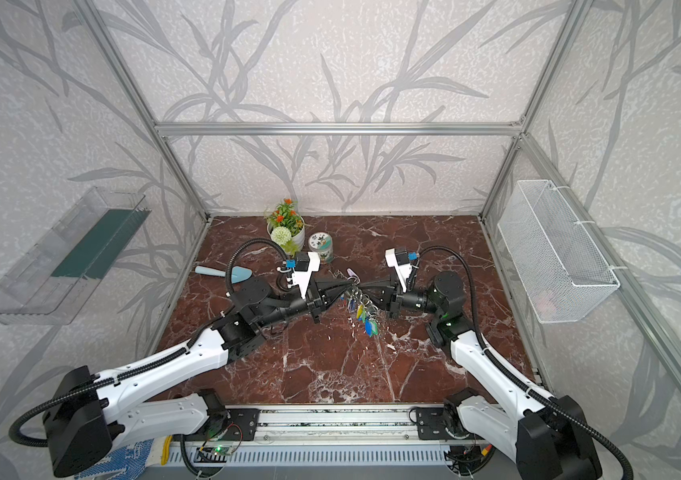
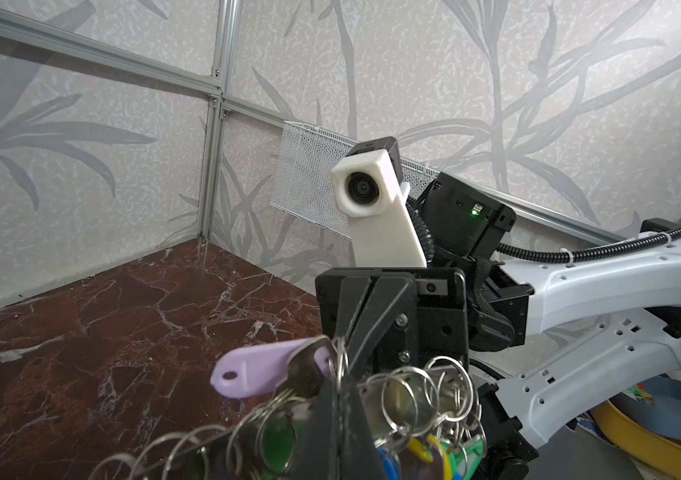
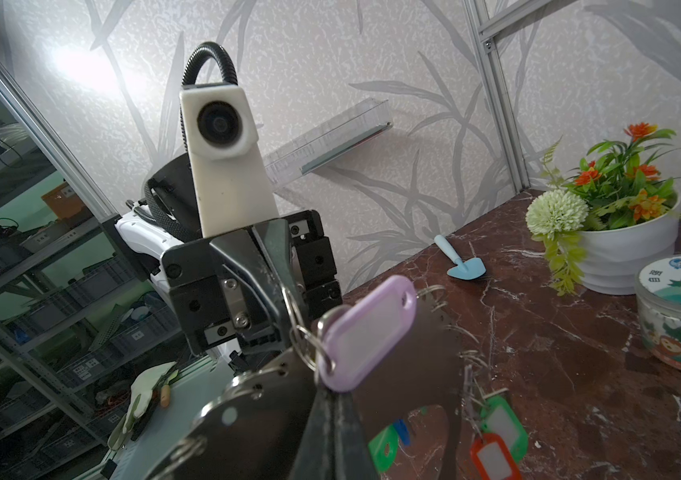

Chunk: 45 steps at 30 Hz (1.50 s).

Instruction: Put the keys on the keyring

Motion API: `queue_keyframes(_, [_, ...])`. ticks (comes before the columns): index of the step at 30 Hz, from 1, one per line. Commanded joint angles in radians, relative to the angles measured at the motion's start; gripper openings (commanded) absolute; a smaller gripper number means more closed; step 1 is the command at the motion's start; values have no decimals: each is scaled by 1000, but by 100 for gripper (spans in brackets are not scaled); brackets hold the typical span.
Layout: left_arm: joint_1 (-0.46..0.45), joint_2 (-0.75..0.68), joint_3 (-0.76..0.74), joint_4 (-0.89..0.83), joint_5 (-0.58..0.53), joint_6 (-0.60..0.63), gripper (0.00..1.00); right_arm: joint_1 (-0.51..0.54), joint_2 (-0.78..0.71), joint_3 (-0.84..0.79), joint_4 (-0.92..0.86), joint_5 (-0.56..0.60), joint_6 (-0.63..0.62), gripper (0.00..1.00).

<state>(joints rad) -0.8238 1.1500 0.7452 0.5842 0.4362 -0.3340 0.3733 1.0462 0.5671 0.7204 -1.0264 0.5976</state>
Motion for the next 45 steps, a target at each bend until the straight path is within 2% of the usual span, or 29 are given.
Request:
queue_keyframes(1, [-2, -22, 39, 72, -35, 14, 0, 4, -27, -6, -19, 12, -32, 0])
queue_keyframes(16, [-3, -27, 42, 154, -69, -7, 0, 15, -59, -66, -75, 83, -52, 0])
queue_keyframes(19, [-2, -22, 46, 142, -53, -7, 0, 11, -83, -42, -174, 142, -95, 0])
queue_keyframes(20, [-3, -24, 45, 140, -48, -7, 0, 5, -93, -28, -219, 163, -113, 2])
queue_keyframes(22, [-2, -23, 42, 137, -30, -10, 0, -21, -114, -4, -282, 206, -116, 18])
queue_keyframes(23, [-2, -23, 43, 128, -20, -11, 0, -40, -128, 3, -295, 219, -103, 22])
queue_keyframes(26, [-3, -17, 43, 119, -4, -16, 0, -96, -181, 1, -266, 224, -56, 31])
queue_keyframes(29, [-2, -9, 43, 129, 15, -25, 0, -105, -235, 10, -270, 234, -63, 40])
queue_keyframes(35, [-2, 10, 55, 135, 60, -41, 0, -103, -206, 27, -132, 127, -3, 46])
queue_keyframes(39, [-2, 12, 55, 139, 68, -46, 0, -92, -158, 23, -12, 77, 68, 47])
queue_keyframes(45, [-2, 12, 58, 136, 70, -45, 0, -52, -118, 28, -6, 55, 50, 46])
